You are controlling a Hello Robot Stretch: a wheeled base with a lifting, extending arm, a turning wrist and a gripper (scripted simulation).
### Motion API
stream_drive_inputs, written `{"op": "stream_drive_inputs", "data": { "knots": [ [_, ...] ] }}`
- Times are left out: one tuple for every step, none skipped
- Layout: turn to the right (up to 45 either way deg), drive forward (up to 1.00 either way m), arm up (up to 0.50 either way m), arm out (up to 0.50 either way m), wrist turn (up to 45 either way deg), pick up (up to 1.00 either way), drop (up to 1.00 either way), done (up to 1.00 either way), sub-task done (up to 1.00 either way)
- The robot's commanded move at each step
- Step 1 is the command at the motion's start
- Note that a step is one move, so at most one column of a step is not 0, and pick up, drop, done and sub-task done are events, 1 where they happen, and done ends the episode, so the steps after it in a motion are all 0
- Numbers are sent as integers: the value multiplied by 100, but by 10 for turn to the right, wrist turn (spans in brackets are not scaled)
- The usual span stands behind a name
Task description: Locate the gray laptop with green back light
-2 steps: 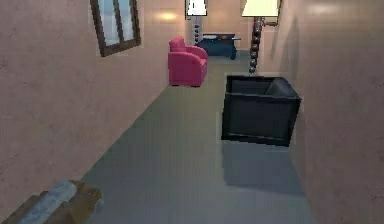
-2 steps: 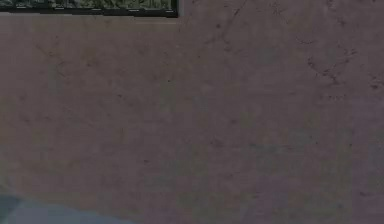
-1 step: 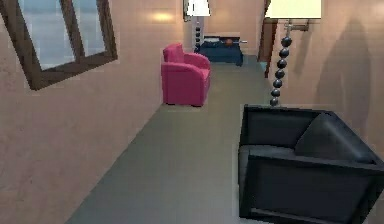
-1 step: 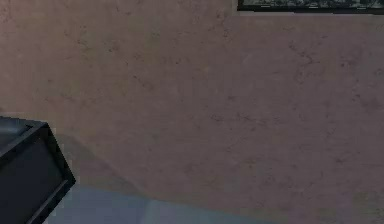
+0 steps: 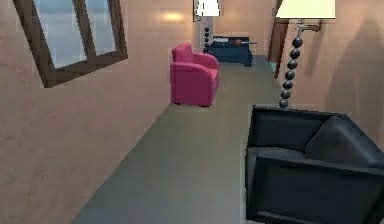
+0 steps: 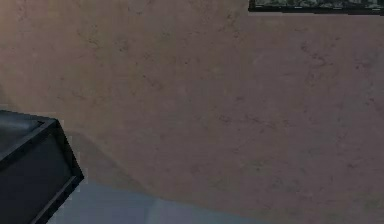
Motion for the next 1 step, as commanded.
{"op": "stream_drive_inputs", "data": {
  "knots": [
    [-120, 0, 0, 0, 0, 0, 0, 0, 0]
  ]
}}
